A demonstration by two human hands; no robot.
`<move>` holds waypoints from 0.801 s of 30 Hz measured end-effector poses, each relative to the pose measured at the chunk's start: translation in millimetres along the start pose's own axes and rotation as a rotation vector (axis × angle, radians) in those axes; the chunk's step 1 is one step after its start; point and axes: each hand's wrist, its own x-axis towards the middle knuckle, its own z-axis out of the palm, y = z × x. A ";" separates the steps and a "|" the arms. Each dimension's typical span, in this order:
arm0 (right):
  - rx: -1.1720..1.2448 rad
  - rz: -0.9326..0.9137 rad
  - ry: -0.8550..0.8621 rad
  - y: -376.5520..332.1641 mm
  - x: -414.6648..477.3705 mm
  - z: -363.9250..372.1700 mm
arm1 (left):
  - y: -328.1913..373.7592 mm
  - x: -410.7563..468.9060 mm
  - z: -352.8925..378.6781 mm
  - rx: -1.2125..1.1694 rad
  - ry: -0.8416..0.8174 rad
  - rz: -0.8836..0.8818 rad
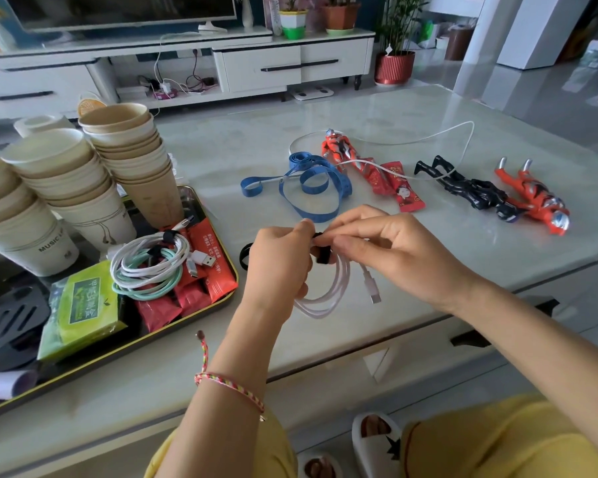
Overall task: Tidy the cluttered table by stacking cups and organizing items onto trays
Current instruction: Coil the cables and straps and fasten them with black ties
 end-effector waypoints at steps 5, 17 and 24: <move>-0.021 -0.053 0.072 4.7 1.1 2.0 | -0.5 -0.8 5.3 -0.005 0.018 0.000; -0.230 -0.154 0.225 10.6 6.8 11.6 | -1.5 -3.8 10.2 0.135 0.170 0.291; 0.015 0.050 0.019 7.1 11.4 11.5 | -4.3 -0.8 7.8 0.120 0.159 0.317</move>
